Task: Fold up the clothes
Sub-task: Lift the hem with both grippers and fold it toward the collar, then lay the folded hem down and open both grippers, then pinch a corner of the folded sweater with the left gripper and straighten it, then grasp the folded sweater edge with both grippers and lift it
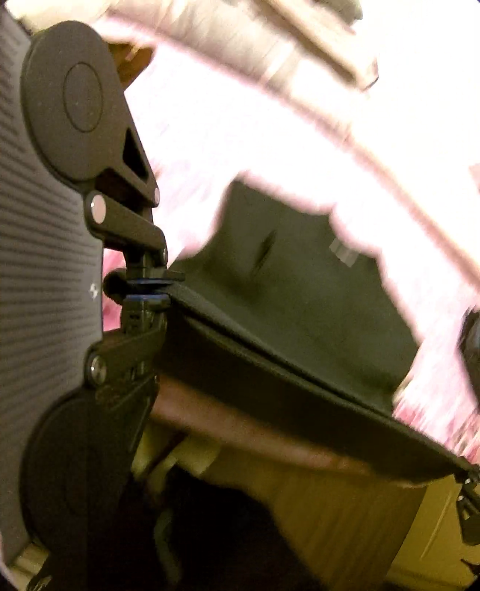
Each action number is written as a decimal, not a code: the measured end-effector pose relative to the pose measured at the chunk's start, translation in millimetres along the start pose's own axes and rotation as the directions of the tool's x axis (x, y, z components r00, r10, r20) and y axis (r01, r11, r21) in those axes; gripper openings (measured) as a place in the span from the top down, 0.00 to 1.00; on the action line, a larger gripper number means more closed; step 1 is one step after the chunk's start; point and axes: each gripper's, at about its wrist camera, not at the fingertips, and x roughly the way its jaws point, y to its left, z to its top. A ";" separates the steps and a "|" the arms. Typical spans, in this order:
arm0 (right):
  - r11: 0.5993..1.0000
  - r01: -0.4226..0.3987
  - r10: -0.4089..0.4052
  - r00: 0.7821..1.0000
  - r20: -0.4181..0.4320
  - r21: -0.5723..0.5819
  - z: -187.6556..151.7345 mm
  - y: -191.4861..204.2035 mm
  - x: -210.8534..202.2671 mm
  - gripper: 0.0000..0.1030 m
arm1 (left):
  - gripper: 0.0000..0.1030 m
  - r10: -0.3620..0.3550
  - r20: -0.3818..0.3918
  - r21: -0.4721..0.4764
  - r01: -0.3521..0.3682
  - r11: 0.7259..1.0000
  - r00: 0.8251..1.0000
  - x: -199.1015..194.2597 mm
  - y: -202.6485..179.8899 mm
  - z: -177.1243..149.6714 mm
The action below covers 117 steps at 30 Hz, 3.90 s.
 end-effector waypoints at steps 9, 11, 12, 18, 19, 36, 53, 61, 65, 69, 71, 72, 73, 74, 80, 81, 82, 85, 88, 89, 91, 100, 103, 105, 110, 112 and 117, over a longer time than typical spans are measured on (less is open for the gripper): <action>0.999 0.022 -0.020 0.999 0.044 -0.038 64.9 -118.5 103.0 0.98 | 0.96 0.072 -0.076 -0.046 -0.075 0.996 0.995 100.1 110.3 78.2; 0.999 -0.020 0.021 0.999 0.033 -0.041 69.1 -140.1 138.8 0.98 | 0.96 0.063 -0.113 -0.052 -0.069 0.996 0.992 126.5 120.8 86.0; 0.998 -0.042 0.043 0.999 0.027 -0.040 71.0 -151.9 156.5 0.98 | 0.96 0.056 -0.132 -0.052 -0.064 0.997 0.990 139.0 124.5 90.1; 0.991 -0.134 0.134 0.991 0.026 -0.009 81.2 -198.1 232.8 0.98 | 0.96 0.041 -0.207 -0.090 -0.061 0.994 0.977 191.5 152.3 116.3; 0.989 -0.148 0.148 0.989 0.026 -0.008 83.0 -204.3 244.7 0.98 | 0.96 0.040 -0.219 -0.089 -0.061 0.994 0.975 199.3 156.8 120.2; 0.969 -0.232 0.238 0.970 -0.059 0.089 104.8 -227.8 352.7 0.98 | 0.93 -0.047 -0.285 -0.115 0.014 0.993 0.957 313.8 209.0 115.0; 0.852 -0.065 0.102 0.994 -0.043 0.519 114.2 -239.9 322.1 0.06 | 0.69 0.034 -0.299 -0.290 -0.125 0.949 0.954 270.6 222.3 70.9; 0.644 -0.287 0.302 0.947 0.108 0.710 93.4 -150.3 272.5 0.06 | 0.65 -0.151 -0.188 -0.379 0.070 0.923 0.970 219.8 115.7 47.0; 0.534 -0.292 0.377 0.922 0.086 0.793 64.6 -104.0 261.4 0.06 | 0.66 -0.221 -0.235 -0.301 0.145 0.942 0.947 223.4 53.9 25.5; 0.463 -0.253 0.420 0.907 0.042 0.850 32.0 -75.0 249.8 0.06 | 0.68 -0.174 -0.251 -0.213 0.121 0.970 0.952 219.5 21.0 10.8; 0.452 -0.250 0.421 0.906 0.043 0.856 20.5 -66.4 242.6 0.06 | 0.68 -0.177 -0.246 -0.220 0.122 0.968 0.953 216.4 20.8 9.1; 0.467 -0.252 0.418 0.908 0.040 0.848 21.0 -63.8 238.8 0.06 | 0.68 -0.182 -0.242 -0.220 0.129 0.967 0.953 214.8 21.8 8.3; 0.484 -0.242 0.420 0.907 0.020 0.841 24.1 -61.7 236.9 0.06 | 0.68 -0.186 -0.241 -0.214 0.135 0.968 0.953 213.0 22.4 7.0; 0.495 -0.226 0.423 0.906 -0.006 0.839 28.2 -59.9 236.1 0.06 | 0.68 -0.188 -0.242 -0.201 0.140 0.970 0.952 211.0 22.1 5.4; 0.426 -0.134 0.425 0.903 -0.067 0.895 55.8 -47.6 214.4 0.06 | 0.68 -0.185 -0.211 -0.118 0.163 0.980 0.960 179.4 27.9 -2.6; 0.416 -0.137 0.417 0.907 -0.055 0.899 63.7 -43.1 206.2 0.06 | 0.68 -0.183 -0.201 -0.112 0.162 0.980 0.962 172.4 31.2 -5.1; 0.422 -0.143 0.403 0.914 -0.044 0.895 73.6 -37.6 198.2 0.06 | 0.67 -0.178 -0.194 -0.098 0.161 0.982 0.965 167.7 36.2 -7.9; 0.455 -0.165 0.362 0.932 -0.013 0.875 106.7 -18.8 175.0 0.06 | 0.65 -0.155 -0.178 -0.025 0.153 0.988 0.972 157.5 46.1 -19.2; 0.530 -0.203 0.321 0.947 0.027 0.824 147.8 6.4 154.6 0.06 | 0.57 -0.109 -0.148 0.103 0.125 0.987 0.983 155.0 53.9 -30.4; 0.575 -0.227 0.311 0.949 0.047 0.786 166.1 18.6 148.5 0.06 | 0.53 -0.084 -0.130 0.160 0.104 0.982 0.988 156.4 57.2 -34.0; 0.649 -0.274 0.305 0.949 0.087 0.710 194.4 43.2 139.5 0.06 | 0.53 -0.035 -0.078 0.290 0.057 0.955 0.996 161.9 64.4 -40.4; 0.813 -0.384 0.356 0.923 0.149 0.438 277.4 132.4 144.0 0.06 | 0.53 0.035 0.190 0.773 -0.172 0.610 0.981 238.6 101.8 -47.4; 0.840 -0.373 0.343 0.928 0.147 0.393 283.6 141.4 158.9 0.06 | 0.52 0.001 0.257 0.836 -0.222 0.502 0.967 254.7 106.4 -50.9; 0.874 -0.345 0.317 0.938 0.138 0.341 290.9 151.5 162.3 0.06 | 0.51 -0.028 0.294 0.857 -0.250 0.450 0.955 262.1 108.9 -52.9; 0.952 -0.248 0.229 0.966 0.119 0.180 301.0 176.2 178.1 0.06 | 0.50 -0.079 0.359 0.881 -0.310 0.357 0.930 276.5 105.4 -56.1; 0.967 -0.220 0.203 0.970 0.136 0.131 305.6 184.1 181.4 0.06 | 0.50 -0.087 0.370 0.876 -0.317 0.364 0.925 279.6 102.7 -54.6; 0.981 -0.168 0.147 0.969 0.199 0.095 321.3 190.4 187.9 0.06 | 0.76 -0.105 0.316 0.875 -0.247 0.417 0.943 288.0 103.4 -43.0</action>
